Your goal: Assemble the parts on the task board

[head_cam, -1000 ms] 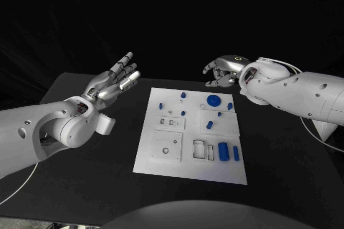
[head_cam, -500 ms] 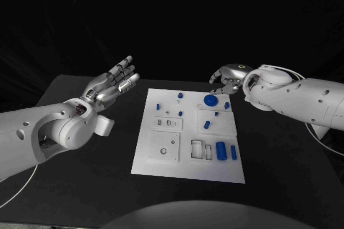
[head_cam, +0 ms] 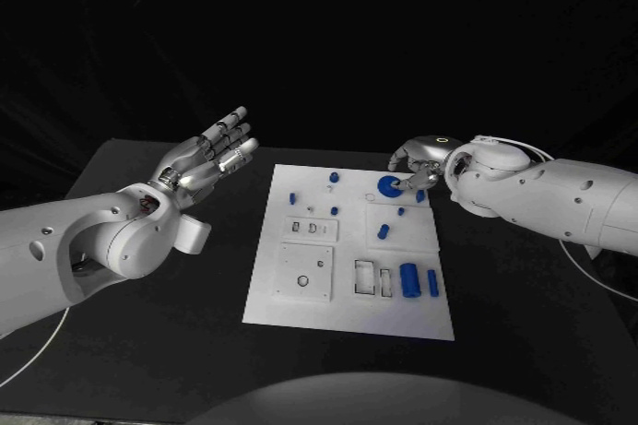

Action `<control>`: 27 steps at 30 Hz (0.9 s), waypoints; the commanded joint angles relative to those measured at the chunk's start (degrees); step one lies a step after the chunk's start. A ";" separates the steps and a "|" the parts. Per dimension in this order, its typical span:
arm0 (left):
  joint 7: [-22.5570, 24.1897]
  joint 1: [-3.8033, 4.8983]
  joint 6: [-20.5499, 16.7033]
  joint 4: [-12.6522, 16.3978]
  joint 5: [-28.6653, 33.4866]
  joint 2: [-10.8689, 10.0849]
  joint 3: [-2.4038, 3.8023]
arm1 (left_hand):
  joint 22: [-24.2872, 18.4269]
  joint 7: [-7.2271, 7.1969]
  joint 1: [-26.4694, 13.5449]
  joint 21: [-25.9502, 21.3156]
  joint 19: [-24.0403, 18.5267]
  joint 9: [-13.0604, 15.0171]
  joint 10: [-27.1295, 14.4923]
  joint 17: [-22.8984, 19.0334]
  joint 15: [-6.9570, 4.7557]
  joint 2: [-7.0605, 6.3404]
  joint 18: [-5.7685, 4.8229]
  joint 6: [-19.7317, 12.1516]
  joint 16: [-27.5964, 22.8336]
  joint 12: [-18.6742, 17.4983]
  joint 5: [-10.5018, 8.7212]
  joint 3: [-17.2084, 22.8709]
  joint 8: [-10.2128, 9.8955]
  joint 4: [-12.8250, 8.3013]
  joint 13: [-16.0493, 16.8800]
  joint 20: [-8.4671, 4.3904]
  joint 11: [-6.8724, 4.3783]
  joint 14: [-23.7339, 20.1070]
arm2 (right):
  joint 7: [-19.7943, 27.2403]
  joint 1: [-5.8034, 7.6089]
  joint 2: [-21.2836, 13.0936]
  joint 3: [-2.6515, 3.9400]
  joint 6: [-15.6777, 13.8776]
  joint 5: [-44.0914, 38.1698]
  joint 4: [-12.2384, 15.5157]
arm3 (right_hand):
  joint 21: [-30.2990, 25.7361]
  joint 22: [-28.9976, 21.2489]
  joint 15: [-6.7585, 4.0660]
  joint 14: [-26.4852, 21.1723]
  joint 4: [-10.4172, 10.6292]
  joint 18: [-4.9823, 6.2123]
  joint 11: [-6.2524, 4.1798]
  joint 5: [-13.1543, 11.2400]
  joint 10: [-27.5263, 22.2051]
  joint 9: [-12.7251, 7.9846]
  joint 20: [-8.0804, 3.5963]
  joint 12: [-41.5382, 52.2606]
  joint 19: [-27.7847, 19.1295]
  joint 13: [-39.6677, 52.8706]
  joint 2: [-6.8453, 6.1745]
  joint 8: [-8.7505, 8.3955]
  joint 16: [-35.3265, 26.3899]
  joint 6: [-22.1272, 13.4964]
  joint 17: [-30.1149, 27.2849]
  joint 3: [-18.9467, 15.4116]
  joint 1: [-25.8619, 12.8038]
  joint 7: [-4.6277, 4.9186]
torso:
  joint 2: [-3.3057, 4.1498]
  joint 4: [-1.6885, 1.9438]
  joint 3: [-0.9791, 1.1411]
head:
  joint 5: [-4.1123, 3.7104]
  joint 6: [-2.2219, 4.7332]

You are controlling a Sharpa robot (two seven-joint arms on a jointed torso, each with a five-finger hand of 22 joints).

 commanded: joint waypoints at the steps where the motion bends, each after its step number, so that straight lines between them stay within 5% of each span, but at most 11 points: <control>1: 0.31 0.01 1.38 0.21 0.24 0.00 0.04 | -1.00 0.43 0.84 -0.17 -0.16 -0.29 0.17 -0.09 -0.25 0.12 0.48 0.91 -0.21 0.36 0.56 0.40 0.40 0.06 0.10 0.10 0.51 0.05 | -0.84 -0.29 0.29 -0.01 1.63 -1.43 -0.43 | 0.13 12.85 0.21 5.96 0.18 -0.95 0.42 -0.98 6.12 0.88 0.31 0.21 1.42 15.05 -0.38 0.18 0.19 -0.80 15.06 0.33 -0.20 0.03 | 0.02 -0.03 -0.03 | 0.02 -0.16; 6: 0.21 0.01 1.58 0.21 0.24 0.03 0.04 | -0.99 0.76 0.97 -0.15 -0.15 -0.21 0.20 -0.09 -0.25 0.14 0.48 1.39 -0.21 0.51 0.65 0.38 0.56 0.09 0.11 0.11 0.57 0.05 | -1.15 -0.52 0.63 -0.01 2.15 -1.52 -0.86 | -0.07 12.82 0.42 5.96 0.48 -0.90 0.64 -3.71 6.12 2.76 0.51 0.21 1.28 15.05 -0.48 0.44 0.19 -1.87 15.06 0.11 -1.03 0.25 | -0.01 -0.05 -0.03 | 0.12 -0.36; 14: -0.16 0.00 2.19 0.13 0.24 0.19 0.04 | -0.95 1.58 1.15 -0.07 -0.06 -0.15 0.35 -0.09 -0.09 0.39 0.50 1.95 -0.21 1.05 0.98 0.34 0.79 0.12 0.18 0.20 0.94 0.05 | -1.40 -0.73 1.87 0.00 2.50 -1.58 -2.40 | -0.56 12.63 0.53 5.96 0.43 -0.76 0.76 -4.33 6.12 3.27 0.60 0.21 0.85 15.05 -0.48 0.26 0.19 -2.56 15.06 0.17 -1.04 0.34 | -0.04 -0.01 0.00 | 0.07 -0.38; 27: -0.54 0.00 2.66 0.21 0.24 0.11 0.04 | -0.90 1.87 1.32 0.03 0.04 -0.12 0.45 -0.09 0.02 0.43 0.51 2.22 -0.21 1.34 1.31 0.31 0.91 0.10 0.22 0.30 1.17 0.05 | -1.35 -1.27 3.15 0.00 3.28 -1.80 -4.20 | -1.36 12.36 0.62 5.96 0.04 -0.55 0.80 -1.62 6.12 4.51 0.74 0.21 0.19 15.05 -0.24 0.74 0.19 -1.67 15.06 1.06 -0.66 0.36 | 0.00 0.01 -0.01 | 0.31 -0.67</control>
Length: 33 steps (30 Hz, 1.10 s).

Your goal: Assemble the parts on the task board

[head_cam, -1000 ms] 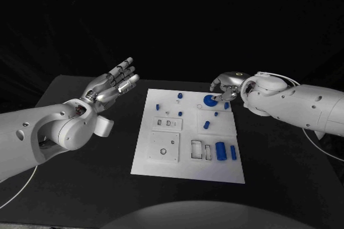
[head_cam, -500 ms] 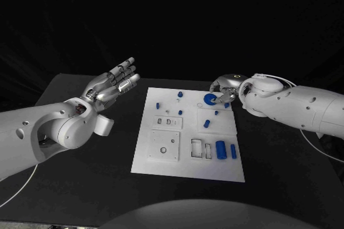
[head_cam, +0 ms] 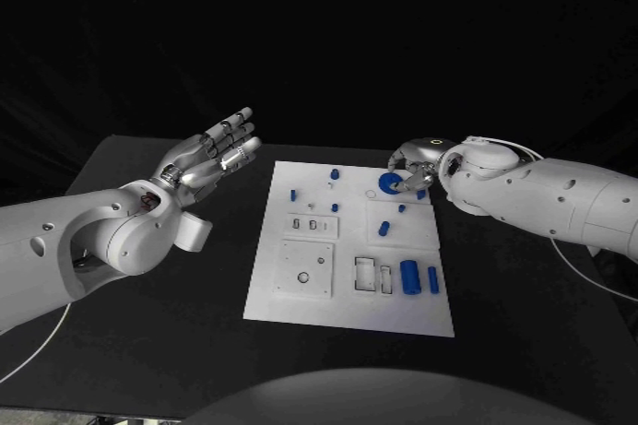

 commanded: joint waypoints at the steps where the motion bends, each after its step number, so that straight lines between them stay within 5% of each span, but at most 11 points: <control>1: 0.09 0.02 1.39 0.17 0.15 0.07 0.04 | -0.89 0.30 0.64 0.04 0.06 -0.10 0.18 -0.05 0.06 0.14 0.51 0.24 -0.21 0.27 0.49 0.31 0.37 0.10 0.07 0.34 0.49 0.05 | -0.32 -0.16 0.25 -0.02 1.45 -0.96 -0.44 | -0.32 12.36 0.40 6.18 -0.07 -0.55 0.41 0.80 6.17 0.40 0.54 0.22 -0.06 15.07 0.33 0.60 0.20 0.98 15.08 0.57 -0.09 0.12 | 0.02 -0.01 0.00 | 0.14 -0.13; 12: -0.18 0.02 1.68 0.12 0.15 0.16 0.04 | -0.87 0.34 0.91 0.08 0.10 -0.11 0.20 -0.05 0.15 0.15 0.52 0.28 -0.21 0.32 0.93 0.33 0.41 0.06 0.06 0.43 0.57 0.05 | -0.04 -0.47 1.00 -0.02 2.26 -1.21 -1.46 | -1.10 12.11 0.27 6.18 -0.68 -0.34 0.19 1.90 6.17 2.38 0.44 0.22 -0.68 15.07 0.11 2.13 0.20 2.90 15.08 1.23 0.16 -0.18 | -0.01 -0.04 -0.01 | 0.14 -0.43; 25: -0.39 0.02 1.91 0.06 0.15 0.28 0.04 | -0.85 0.40 1.84 0.14 0.16 -0.11 0.20 -0.05 0.28 0.15 0.51 0.39 -0.21 0.43 2.04 0.49 0.49 -0.04 0.06 0.56 0.65 0.05 | 0.42 -0.61 1.51 -0.01 2.19 -1.38 -2.27 | -1.71 11.95 -0.19 6.18 -2.85 -0.22 -0.29 7.55 6.17 6.57 0.05 0.22 -1.06 15.07 0.16 5.58 0.20 5.91 15.08 3.29 1.54 -0.73 | -0.01 -0.03 -0.01 | 0.25 -0.58; 33: -0.38 0.02 1.93 0.20 0.15 -0.13 0.04 | -0.82 0.45 2.26 0.20 0.22 -0.11 0.20 -0.05 0.44 0.10 0.51 0.39 -0.21 0.52 2.52 0.56 0.51 -0.07 0.07 0.62 0.68 0.05 | 0.87 -0.03 0.46 0.01 0.30 -0.29 -0.24 | -1.92 11.88 -0.22 6.18 -2.88 -0.17 -0.25 7.81 6.17 6.98 0.01 0.22 -1.22 15.07 0.03 5.90 0.20 6.31 15.08 3.36 1.32 -0.62 | -0.02 -0.04 -0.01 | 0.55 -0.48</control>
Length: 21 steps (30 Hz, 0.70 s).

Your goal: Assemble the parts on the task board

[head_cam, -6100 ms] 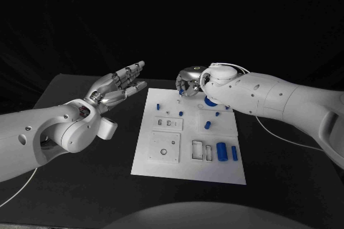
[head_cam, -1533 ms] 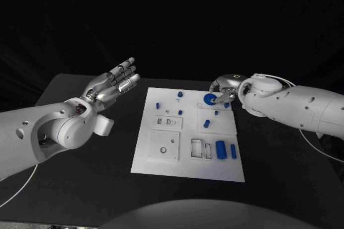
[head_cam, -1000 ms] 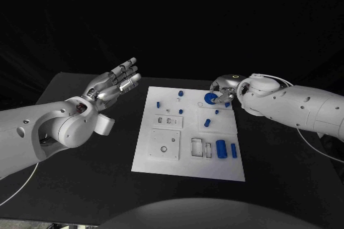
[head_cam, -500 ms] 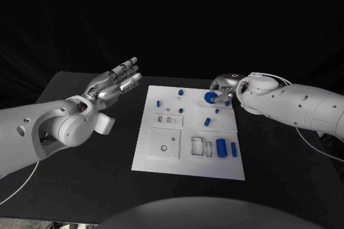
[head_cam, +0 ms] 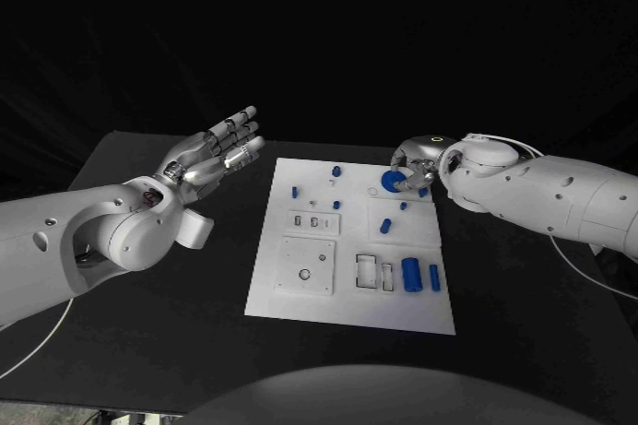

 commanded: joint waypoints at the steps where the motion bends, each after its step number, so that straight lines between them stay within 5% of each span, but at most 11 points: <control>1: 0.32 0.03 1.07 0.21 0.13 -0.11 0.04 | -0.81 0.27 0.76 0.21 0.03 -0.19 0.00 -0.08 0.49 0.01 0.52 0.21 -0.21 0.30 0.43 0.40 0.28 0.08 0.08 0.44 0.49 0.05 | 0.43 0.42 -0.66 -0.13 -0.40 0.13 1.52 | -0.33 11.90 -0.21 6.18 -0.08 -0.18 -0.23 0.41 6.17 2.66 0.02 0.22 -0.36 15.09 0.06 0.60 0.20 1.25 15.09 0.29 0.10 -0.66 | 0.00 0.04 -0.01 | 0.11 0.03; 10: 0.25 0.02 1.17 0.15 0.13 -0.01 0.04 | -0.80 0.30 0.89 0.24 0.06 -0.19 0.00 -0.08 0.56 -0.03 0.52 0.21 -0.21 0.32 0.55 0.42 0.29 0.07 0.08 0.47 0.49 0.05 | 0.42 2.89 -1.62 -0.11 -0.91 0.63 5.88 | -0.34 11.90 -0.18 6.18 0.08 -0.18 -0.15 0.49 6.17 2.72 0.02 0.22 -0.35 15.09 -0.01 0.61 0.20 1.38 15.09 0.31 -0.21 -0.57 | -0.06 0.05 -0.07 | -0.32 -0.15; 21: -0.08 0.02 1.63 0.08 0.13 0.31 0.04 | -0.77 0.29 1.01 0.29 0.11 -0.20 0.01 -0.08 0.66 -0.07 0.53 0.20 -0.21 0.39 0.60 0.42 0.29 0.08 0.09 0.53 0.52 0.05 | 0.92 3.51 1.53 -0.08 1.04 0.97 6.83 | -0.59 11.81 -0.08 6.18 0.21 -0.13 0.02 0.54 6.17 2.55 0.06 0.22 -0.54 15.09 0.01 0.22 0.20 1.12 15.09 0.56 -0.40 -0.40 | 0.00 0.08 0.00 | -0.42 -0.29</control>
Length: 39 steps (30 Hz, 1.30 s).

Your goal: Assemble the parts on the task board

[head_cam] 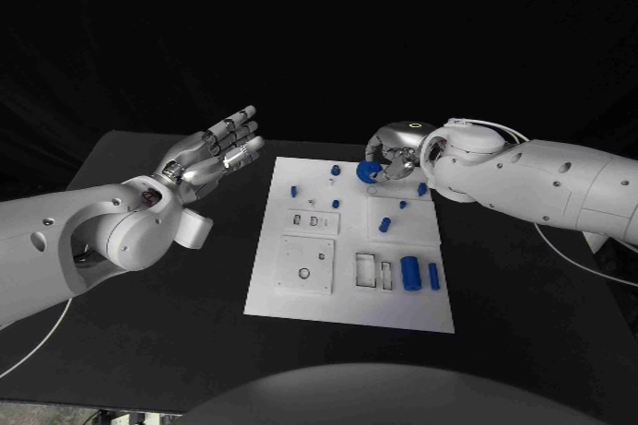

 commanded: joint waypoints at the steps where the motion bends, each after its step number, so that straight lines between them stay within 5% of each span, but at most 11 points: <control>1: 0.11 0.03 1.34 0.03 0.12 0.28 0.04 | -0.77 0.29 0.50 0.30 -0.09 -0.20 0.02 -0.09 0.47 -0.01 0.52 0.21 -0.21 0.40 0.32 0.41 0.29 0.09 0.10 0.33 0.53 -0.16 | 0.79 0.10 1.44 0.02 1.52 0.13 -0.25 | -0.39 11.76 -0.07 6.18 0.05 -0.12 0.03 0.31 6.17 2.53 0.06 0.22 -0.56 15.09 0.17 -0.24 0.20 0.91 15.05 0.41 -0.54 -0.57 | 0.06 -0.01 0.02 | -0.16 -0.11; 18: -0.17 0.04 1.66 0.18 0.12 0.64 0.04 | -0.75 0.28 0.55 0.33 -0.05 -0.19 0.02 -0.09 0.54 -0.03 0.53 0.22 -0.21 0.42 0.32 0.41 0.30 0.11 0.10 0.37 0.57 -0.16 | 2.39 -0.99 10.30 0.12 2.96 0.51 -6.74 | -0.69 11.67 0.12 6.18 -0.14 -0.06 0.25 -0.38 6.17 2.21 0.19 0.22 -0.79 15.09 0.13 -0.73 0.20 0.91 15.05 0.89 -0.39 -0.39 | 0.09 0.04 0.01 | -0.09 -0.11; 39: -0.32 0.06 1.72 0.50 0.12 0.49 0.05 | -0.72 0.53 0.95 0.40 0.03 -0.17 0.07 -0.09 0.81 -0.09 0.53 0.38 -0.21 0.58 0.57 0.44 0.38 0.09 0.12 0.58 0.76 -0.16 | 2.67 -1.95 13.84 0.20 4.64 0.81 -11.18 | -1.39 11.45 0.45 6.18 -0.30 0.10 0.57 -1.26 6.17 0.78 0.50 0.22 -1.34 15.09 -0.05 -2.54 0.20 0.34 15.05 1.87 -0.56 0.02 | 0.05 -0.04 -0.02 | 0.09 -0.11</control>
